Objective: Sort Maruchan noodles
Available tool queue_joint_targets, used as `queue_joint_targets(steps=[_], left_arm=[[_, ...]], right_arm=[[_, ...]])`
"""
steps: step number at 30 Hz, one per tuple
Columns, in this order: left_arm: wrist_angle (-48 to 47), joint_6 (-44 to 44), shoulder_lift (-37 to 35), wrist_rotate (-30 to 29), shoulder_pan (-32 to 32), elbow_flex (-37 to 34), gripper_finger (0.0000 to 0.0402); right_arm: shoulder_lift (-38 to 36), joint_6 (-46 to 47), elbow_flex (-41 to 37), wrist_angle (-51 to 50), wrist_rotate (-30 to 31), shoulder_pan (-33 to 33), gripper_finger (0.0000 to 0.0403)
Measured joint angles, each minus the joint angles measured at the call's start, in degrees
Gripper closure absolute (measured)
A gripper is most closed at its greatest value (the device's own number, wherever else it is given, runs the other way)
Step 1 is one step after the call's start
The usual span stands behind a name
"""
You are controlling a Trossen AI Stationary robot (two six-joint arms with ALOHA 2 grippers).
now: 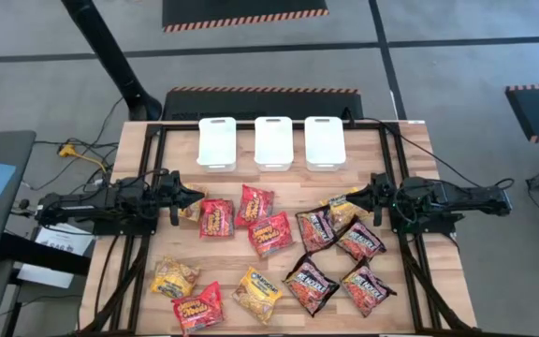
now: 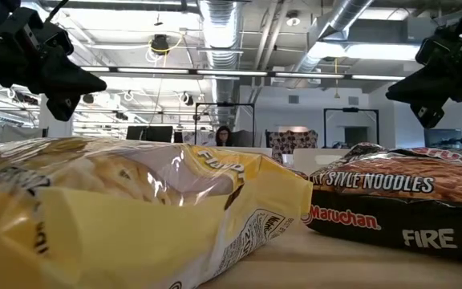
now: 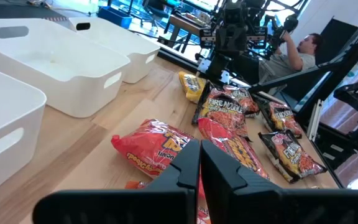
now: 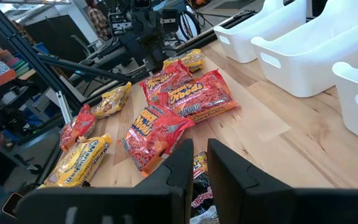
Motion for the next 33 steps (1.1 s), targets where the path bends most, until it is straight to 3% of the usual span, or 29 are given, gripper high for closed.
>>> queue_joint_targets(steps=[33], left_arm=[[0.07, -0.01, -0.01, -0.68, 0.0, 0.0, 0.0401]], right_arm=[[-0.01, -0.04, -0.09, 1.2, 0.02, 0.0, 0.0331]])
